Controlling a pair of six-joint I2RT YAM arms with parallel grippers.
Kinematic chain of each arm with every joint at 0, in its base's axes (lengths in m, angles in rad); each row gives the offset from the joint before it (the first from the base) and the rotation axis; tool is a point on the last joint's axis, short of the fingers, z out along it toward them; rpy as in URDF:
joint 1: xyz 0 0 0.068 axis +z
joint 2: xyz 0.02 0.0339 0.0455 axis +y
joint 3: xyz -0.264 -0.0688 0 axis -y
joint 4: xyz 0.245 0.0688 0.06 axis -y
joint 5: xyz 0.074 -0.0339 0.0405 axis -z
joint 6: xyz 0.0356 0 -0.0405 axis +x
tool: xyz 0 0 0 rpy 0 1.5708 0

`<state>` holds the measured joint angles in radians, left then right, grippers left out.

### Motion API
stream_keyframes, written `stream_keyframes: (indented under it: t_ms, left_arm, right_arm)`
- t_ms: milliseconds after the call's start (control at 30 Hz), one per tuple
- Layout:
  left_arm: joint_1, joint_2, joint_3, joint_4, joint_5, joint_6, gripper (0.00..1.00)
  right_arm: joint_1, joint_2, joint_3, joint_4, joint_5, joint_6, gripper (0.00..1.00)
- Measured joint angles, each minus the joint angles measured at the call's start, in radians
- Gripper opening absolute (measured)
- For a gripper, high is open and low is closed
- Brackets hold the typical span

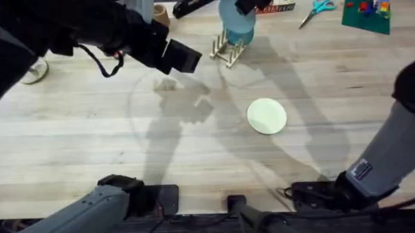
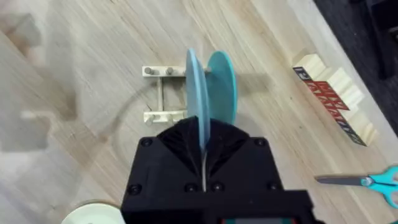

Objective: Pick up the plates from the table one by one and place each into a slot on the dish rack.

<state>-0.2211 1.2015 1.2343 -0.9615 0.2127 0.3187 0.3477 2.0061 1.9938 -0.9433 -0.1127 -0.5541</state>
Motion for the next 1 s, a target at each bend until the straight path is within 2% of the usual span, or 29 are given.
stream_keyframes:
  t_ms: [1000]
  left_arm:
    - [0.0,0.0,0.0,0.0,0.0,0.0,0.995]
  right_arm:
    - [0.0,0.088,0.0,0.051,0.0,0.0,0.03]
